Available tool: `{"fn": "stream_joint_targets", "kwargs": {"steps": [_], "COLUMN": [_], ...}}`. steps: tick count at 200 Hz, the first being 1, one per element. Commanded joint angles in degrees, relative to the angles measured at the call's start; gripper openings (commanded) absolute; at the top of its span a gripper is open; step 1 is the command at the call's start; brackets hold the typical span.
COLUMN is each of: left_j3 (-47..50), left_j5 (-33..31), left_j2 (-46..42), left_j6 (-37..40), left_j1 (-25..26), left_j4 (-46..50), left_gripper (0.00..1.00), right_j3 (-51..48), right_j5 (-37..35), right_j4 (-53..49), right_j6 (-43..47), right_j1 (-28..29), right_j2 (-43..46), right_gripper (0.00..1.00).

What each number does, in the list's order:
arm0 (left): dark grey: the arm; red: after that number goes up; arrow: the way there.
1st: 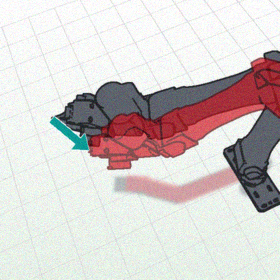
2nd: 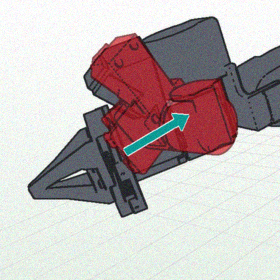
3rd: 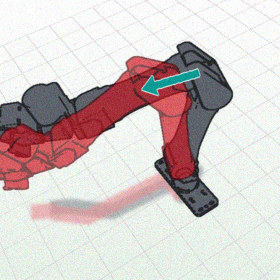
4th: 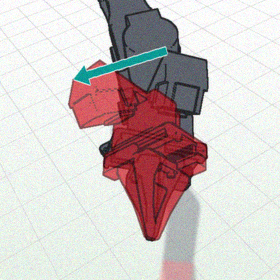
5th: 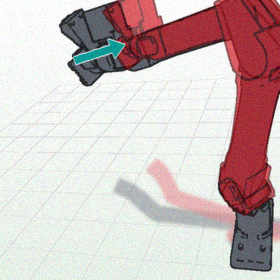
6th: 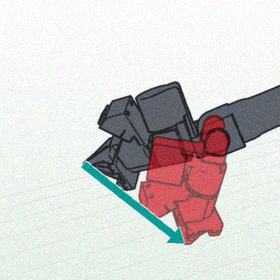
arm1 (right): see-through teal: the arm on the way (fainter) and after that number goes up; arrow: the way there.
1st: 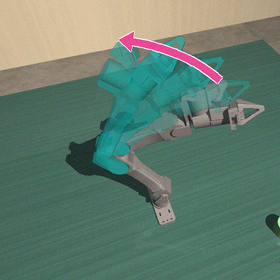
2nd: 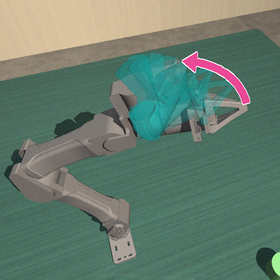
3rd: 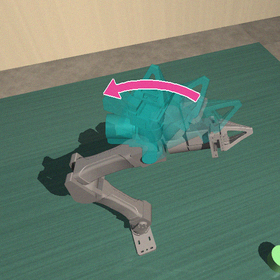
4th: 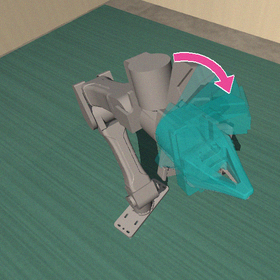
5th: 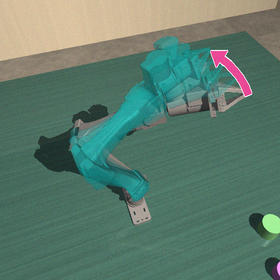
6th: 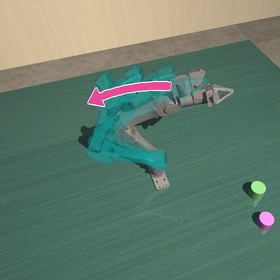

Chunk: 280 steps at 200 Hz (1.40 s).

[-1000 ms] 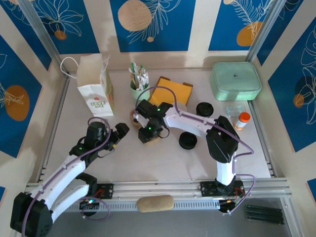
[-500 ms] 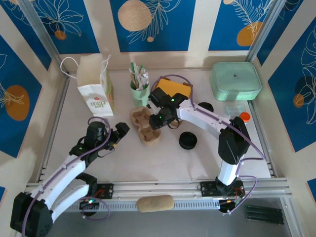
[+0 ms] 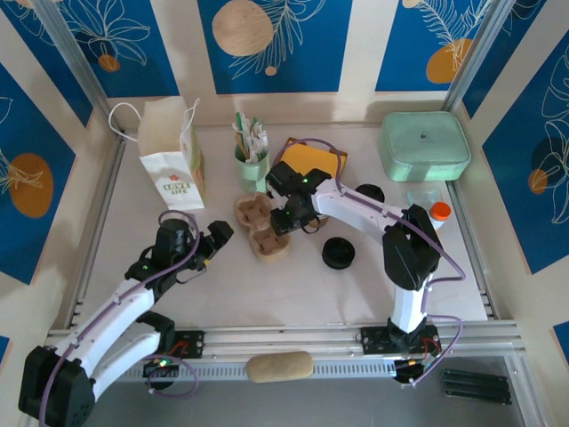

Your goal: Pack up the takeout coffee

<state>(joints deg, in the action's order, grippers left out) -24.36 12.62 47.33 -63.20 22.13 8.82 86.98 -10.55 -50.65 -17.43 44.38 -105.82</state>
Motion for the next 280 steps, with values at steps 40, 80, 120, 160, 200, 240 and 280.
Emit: {"fn": "stream_joint_targets", "kwargs": {"steps": [40,80,120,160,200,240,280], "left_j3": [0.15,0.2,0.3,0.29,0.19,-0.05,-0.73], "left_j5": [1.26,1.29,1.43,1.43,1.53,1.61,2.13], "left_j2": [0.17,0.22,0.39,0.57,0.74,0.86,1.35], "left_j6": [-0.67,-0.63,-0.63,-0.63,-0.52,-0.36,-0.24], "left_j1": [-0.6,-0.66,-0.65,-0.64,-0.65,-0.64,-0.62], "left_j4": [-1.13,-1.24,-1.44,-1.6,-1.68,-1.53,-1.52], "left_gripper": [0.99,1.0,0.99,1.0,0.99,0.99,0.99], "right_j3": [0.31,0.76,1.54,1.58,1.4,-0.17,-1.18], "right_j5": [0.08,-0.24,-1.73,-1.96,-0.8,-0.79,-0.48], "right_j4": [-0.8,-1.05,-2.03,-2.02,-1.73,-1.42,-1.04], "right_j6": [-0.76,-0.75,-0.89,-2.01,-2.5,-2.44,-2.67], "right_j1": [0.8,1.06,1.72,1.76,1.58,1.33,0.76], "right_j2": [-2.46,-1.85,-0.67,1.71,2.81,2.79,3.23], "right_gripper": [0.33,0.22,0.19,0.19,0.2,0.21,0.2]}}
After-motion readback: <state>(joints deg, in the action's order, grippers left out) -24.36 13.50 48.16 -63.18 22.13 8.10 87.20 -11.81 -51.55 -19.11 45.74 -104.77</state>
